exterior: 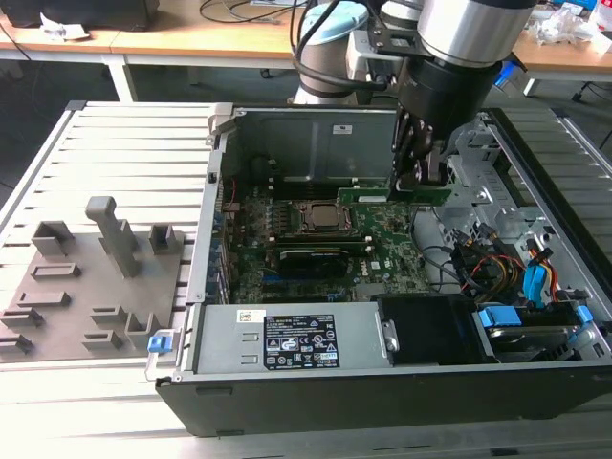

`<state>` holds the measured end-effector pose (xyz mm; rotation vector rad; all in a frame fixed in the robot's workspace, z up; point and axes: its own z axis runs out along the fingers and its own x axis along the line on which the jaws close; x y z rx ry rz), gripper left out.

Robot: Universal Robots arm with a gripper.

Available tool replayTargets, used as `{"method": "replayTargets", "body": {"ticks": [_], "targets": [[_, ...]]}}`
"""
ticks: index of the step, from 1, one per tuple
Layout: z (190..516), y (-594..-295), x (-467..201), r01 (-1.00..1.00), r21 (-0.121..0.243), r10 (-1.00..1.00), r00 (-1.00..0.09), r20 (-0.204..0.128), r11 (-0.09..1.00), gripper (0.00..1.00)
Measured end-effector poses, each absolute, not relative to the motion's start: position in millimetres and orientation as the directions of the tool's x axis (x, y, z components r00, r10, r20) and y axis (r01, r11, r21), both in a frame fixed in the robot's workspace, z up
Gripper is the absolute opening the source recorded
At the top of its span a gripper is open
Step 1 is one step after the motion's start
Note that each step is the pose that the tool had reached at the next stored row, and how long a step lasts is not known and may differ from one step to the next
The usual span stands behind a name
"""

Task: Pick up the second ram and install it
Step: 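Pick up the second ram and move it above second insertion slot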

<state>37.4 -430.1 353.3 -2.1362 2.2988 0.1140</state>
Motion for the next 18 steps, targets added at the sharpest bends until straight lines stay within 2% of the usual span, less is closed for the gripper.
{"method": "replayTargets", "body": {"ticks": [18], "targets": [[338.7,-422.1,3.3,-0.996,0.052,-0.996,-0.074,-0.05,0.072,0.13]]}}
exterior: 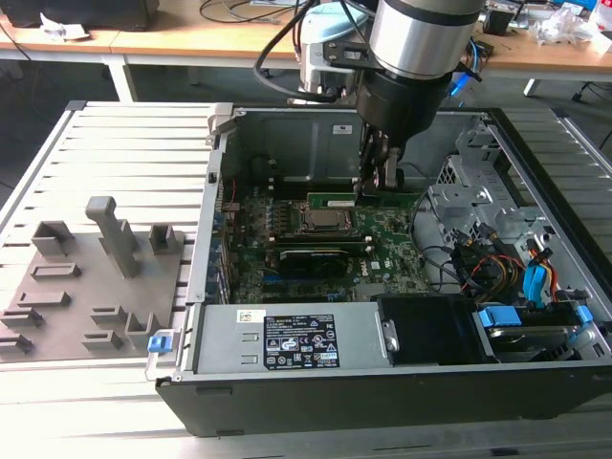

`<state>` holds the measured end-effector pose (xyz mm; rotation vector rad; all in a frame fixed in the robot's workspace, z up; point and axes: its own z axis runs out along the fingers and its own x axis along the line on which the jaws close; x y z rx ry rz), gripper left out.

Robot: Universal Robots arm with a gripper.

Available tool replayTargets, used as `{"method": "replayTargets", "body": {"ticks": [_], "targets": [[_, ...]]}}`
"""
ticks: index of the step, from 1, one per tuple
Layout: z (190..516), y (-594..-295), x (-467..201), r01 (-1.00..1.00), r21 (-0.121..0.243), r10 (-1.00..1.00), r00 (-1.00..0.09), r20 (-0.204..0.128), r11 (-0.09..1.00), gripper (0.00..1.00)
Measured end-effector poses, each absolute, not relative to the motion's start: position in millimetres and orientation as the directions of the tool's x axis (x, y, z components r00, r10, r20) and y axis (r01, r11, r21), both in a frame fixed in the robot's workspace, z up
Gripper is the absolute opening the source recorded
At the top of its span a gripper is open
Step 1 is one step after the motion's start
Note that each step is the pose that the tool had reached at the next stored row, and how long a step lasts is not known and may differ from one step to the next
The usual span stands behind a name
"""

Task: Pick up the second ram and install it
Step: 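Insert the second ram into the second slot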

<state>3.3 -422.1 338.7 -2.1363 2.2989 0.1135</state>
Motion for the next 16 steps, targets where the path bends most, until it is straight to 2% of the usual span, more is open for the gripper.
{"method": "replayTargets", "body": {"ticks": [8,16], "targets": [[336.0,-422.0,2.1,-0.996,0.052,-0.996,-0.074,-0.051,0.072,0.13],[313.9,-422.0,1.5,-0.996,0.052,-0.996,-0.074,-0.051,0.072,0.13]]}}
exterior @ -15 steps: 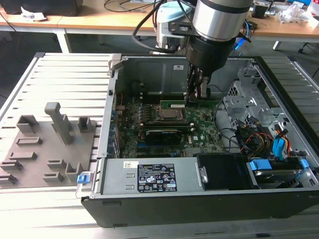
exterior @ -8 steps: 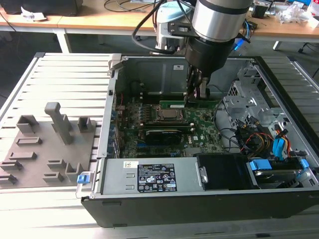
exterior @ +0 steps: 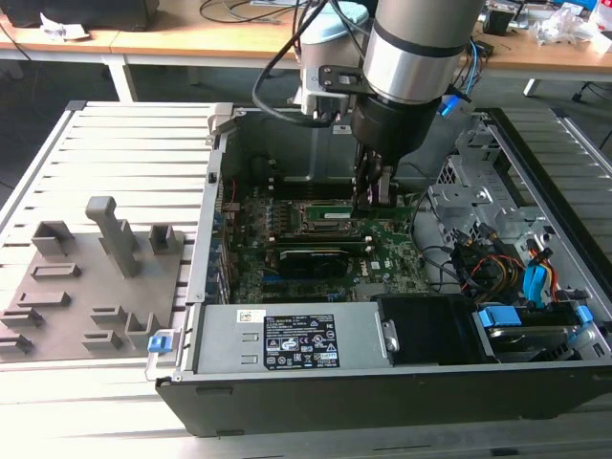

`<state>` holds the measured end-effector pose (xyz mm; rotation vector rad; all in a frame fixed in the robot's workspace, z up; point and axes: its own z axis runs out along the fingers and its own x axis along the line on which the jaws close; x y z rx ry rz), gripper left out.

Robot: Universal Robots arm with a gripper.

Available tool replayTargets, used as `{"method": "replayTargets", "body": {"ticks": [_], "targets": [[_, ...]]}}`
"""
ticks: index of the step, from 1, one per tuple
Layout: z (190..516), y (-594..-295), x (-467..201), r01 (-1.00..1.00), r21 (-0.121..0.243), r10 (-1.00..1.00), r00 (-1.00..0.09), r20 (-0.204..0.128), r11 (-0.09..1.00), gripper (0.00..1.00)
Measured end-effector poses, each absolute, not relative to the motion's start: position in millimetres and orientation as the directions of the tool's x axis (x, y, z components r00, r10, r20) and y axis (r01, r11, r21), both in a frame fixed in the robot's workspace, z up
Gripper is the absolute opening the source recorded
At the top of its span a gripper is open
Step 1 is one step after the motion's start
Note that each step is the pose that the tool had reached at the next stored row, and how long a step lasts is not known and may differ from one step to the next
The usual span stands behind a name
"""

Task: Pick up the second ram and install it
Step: 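Insert the second ram into the second slot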

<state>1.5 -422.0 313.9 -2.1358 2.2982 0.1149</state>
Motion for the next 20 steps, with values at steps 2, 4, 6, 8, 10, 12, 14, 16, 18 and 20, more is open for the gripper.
{"method": "replayTargets", "body": {"ticks": [2,4,6,8,10,12,14,16,18,20], "targets": [[311.3,-422.0,1.5,-0.996,0.052,-0.996,-0.074,-0.051,0.072,0.13],[310.1,-420.8,1.2,-0.996,0.052,-0.996,-0.075,-0.051,0.072,0.13],[309.1,-414.9,0.9,-0.996,0.052,-0.996,-0.074,-0.051,0.072,0.13],[308.0,-405.7,0.7,-0.996,0.052,-0.996,-0.074,-0.051,0.072,0.13],[306.4,-400.7,0.5,-0.996,0.052,-0.996,-0.074,-0.051,0.072,0.13],[303.3,-399.0,-0.4,-0.996,0.052,-0.996,-0.075,-0.051,0.072,0.13],[300.9,-398.6,-1.1,-0.996,0.052,-0.996,-0.074,-0.051,0.072,0.13],[298.2,-398.5,-2.9,-0.996,0.052,-0.996,-0.074,-0.051,0.072,0.13],[296.7,-398.1,-4.7,-0.996,0.052,-0.996,-0.074,-0.051,0.072,0.13],[295.0,-397.6,-6.6,-0.996,0.052,-0.996,-0.074,-0.051,0.072,0.13]]}}
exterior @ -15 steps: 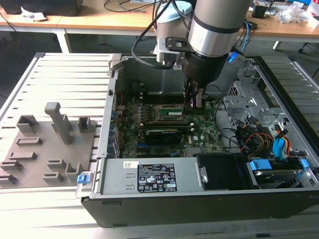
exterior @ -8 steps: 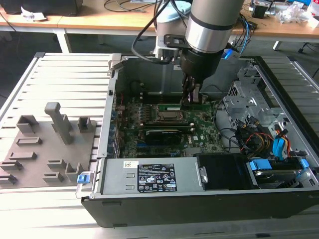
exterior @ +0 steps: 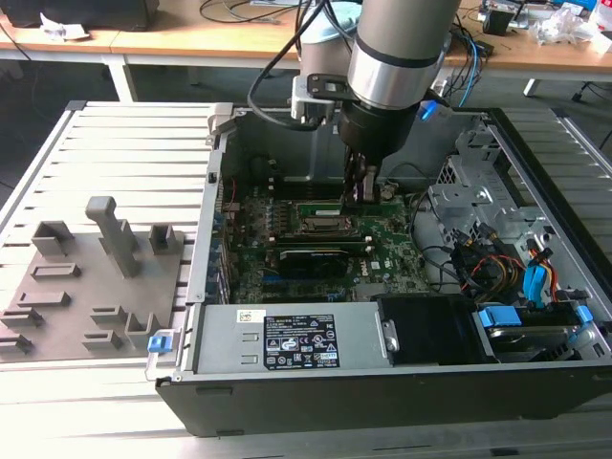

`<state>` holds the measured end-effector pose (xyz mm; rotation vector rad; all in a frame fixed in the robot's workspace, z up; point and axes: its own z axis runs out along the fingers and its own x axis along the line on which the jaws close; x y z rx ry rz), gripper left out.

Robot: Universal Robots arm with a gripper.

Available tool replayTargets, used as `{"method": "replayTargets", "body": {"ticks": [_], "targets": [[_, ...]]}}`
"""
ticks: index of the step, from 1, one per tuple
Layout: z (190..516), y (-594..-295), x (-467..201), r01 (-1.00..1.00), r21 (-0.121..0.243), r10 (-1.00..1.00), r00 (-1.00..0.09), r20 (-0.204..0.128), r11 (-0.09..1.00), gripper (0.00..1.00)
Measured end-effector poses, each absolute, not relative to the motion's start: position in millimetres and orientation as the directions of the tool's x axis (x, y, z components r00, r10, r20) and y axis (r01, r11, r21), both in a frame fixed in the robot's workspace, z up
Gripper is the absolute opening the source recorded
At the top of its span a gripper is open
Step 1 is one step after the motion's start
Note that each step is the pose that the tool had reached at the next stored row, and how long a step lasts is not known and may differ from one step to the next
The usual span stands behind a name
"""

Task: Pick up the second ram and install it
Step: 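Insert the second ram into the second slot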

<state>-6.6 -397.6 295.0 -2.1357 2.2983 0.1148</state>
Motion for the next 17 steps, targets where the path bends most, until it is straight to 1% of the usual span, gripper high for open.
{"method": "replayTargets", "body": {"ticks": [17], "targets": [[273.3,-391.0,-24.3,-0.996,0.052,-0.996,-0.074,-0.051,0.072,0.13]]}}
